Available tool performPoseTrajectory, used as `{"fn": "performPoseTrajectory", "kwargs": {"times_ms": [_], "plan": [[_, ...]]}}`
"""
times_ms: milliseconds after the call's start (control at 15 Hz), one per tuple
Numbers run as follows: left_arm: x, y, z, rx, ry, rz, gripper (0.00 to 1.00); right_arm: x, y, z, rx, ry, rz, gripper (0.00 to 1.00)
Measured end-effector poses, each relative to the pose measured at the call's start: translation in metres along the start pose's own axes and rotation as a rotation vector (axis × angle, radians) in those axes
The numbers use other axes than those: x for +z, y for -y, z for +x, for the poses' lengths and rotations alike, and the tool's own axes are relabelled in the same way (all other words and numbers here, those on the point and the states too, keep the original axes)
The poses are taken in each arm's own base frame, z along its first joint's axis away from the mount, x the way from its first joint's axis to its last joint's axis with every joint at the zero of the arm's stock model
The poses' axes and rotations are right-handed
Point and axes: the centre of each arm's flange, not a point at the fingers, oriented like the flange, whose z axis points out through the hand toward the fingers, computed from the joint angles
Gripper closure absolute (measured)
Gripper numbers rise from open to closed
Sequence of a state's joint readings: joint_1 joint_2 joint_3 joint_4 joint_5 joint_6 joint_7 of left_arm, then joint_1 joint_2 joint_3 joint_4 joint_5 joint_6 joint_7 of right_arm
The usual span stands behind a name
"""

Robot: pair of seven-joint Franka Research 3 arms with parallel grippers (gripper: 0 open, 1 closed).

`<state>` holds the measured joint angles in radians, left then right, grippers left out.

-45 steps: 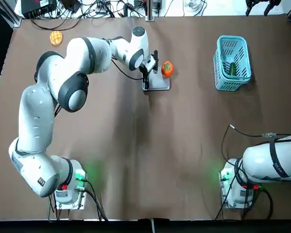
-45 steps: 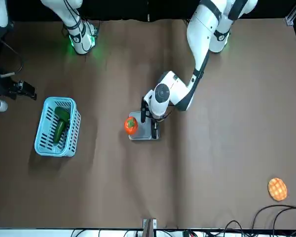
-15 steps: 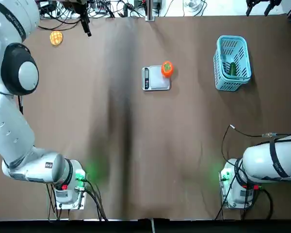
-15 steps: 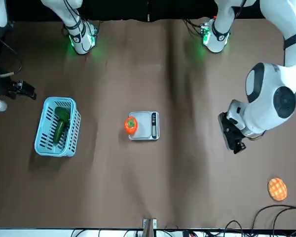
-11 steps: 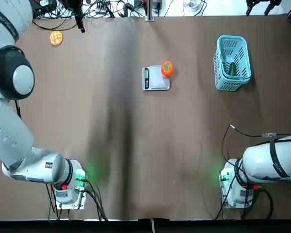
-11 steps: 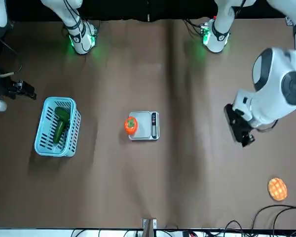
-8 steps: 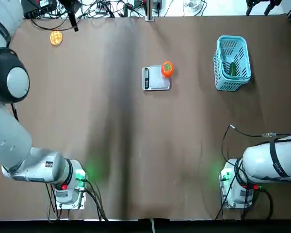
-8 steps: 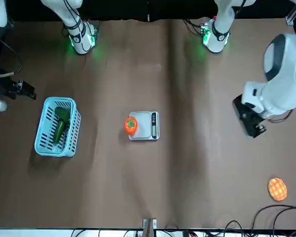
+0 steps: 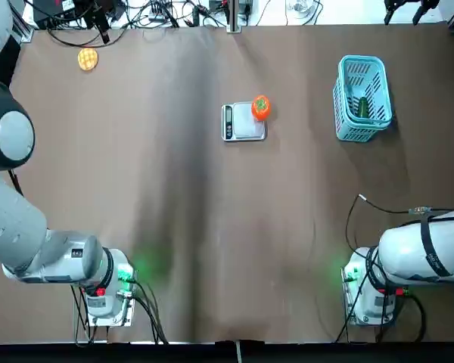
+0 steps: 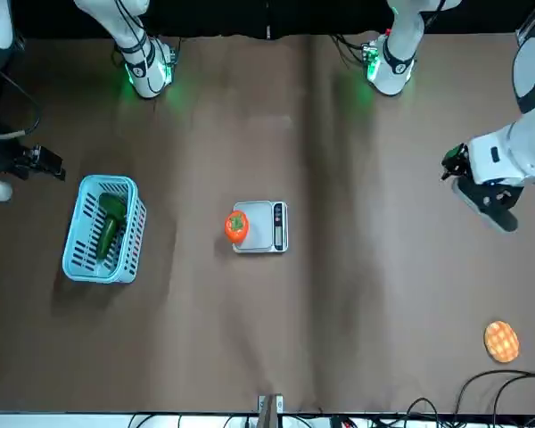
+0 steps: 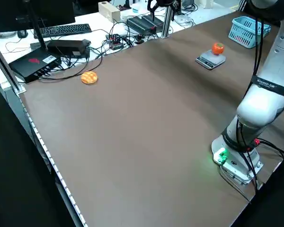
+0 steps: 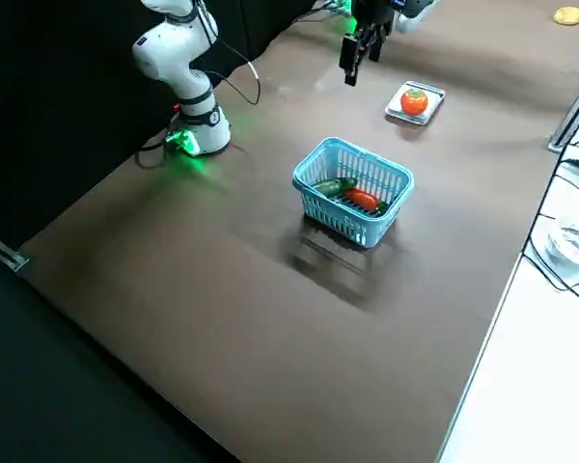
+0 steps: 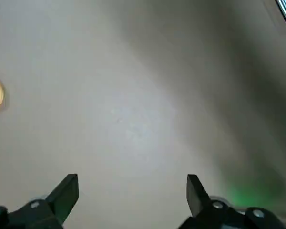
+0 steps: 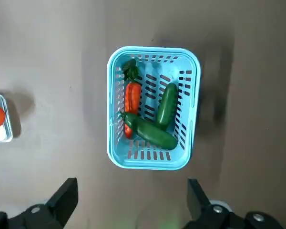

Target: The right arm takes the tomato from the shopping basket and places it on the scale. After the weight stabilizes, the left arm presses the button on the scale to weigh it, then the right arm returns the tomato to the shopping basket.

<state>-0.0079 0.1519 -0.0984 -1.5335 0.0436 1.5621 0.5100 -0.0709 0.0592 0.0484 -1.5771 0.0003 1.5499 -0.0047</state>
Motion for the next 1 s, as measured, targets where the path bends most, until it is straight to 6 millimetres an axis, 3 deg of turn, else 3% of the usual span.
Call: {"fn": "performPoseTrajectory", "kwargs": {"times_ms": [267, 467, 800, 1000], "plan": [[-0.024, -0.003, -0.015, -0.273, -0.032, 0.017, 0.0, 0.0, 0.0, 0.0, 0.0, 0.0, 0.0, 0.0], [-0.027, -0.008, -0.019, -0.416, -0.016, 0.014, 0.0, 0.0, 0.0, 0.0, 0.0, 0.0, 0.0, 0.0], [-0.029, -0.014, -0.025, -0.494, 0.016, 0.006, 0.0, 0.0, 0.0, 0.0, 0.0, -0.002, 0.0, 0.0], [-0.049, -0.012, -0.044, -0.519, -0.006, 0.015, 0.0, 0.0, 0.004, 0.0, -0.009, -0.001, 0.001, 0.0]]}}
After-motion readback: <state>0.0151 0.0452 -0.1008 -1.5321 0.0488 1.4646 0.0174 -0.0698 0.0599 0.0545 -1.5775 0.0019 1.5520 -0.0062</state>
